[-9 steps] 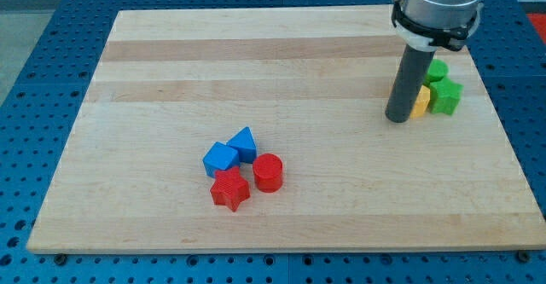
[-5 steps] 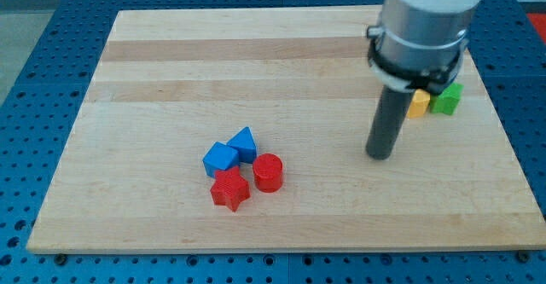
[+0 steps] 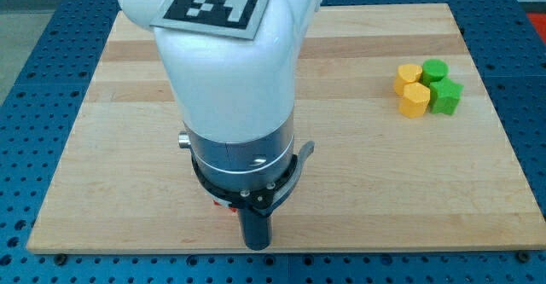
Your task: Move the red circle close to the yellow hexagon
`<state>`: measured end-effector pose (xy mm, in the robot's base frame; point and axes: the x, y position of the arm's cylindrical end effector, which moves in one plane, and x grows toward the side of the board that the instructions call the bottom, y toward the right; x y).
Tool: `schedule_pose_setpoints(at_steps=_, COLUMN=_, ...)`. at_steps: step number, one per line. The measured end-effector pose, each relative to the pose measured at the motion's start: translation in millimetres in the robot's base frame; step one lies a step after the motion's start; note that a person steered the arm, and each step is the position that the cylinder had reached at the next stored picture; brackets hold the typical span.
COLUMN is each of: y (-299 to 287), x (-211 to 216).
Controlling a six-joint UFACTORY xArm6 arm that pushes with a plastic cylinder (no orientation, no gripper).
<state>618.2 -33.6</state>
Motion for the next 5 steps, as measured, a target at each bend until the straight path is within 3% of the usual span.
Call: schedule_pose_setpoints(at_steps=5, y=-53, x=-32)
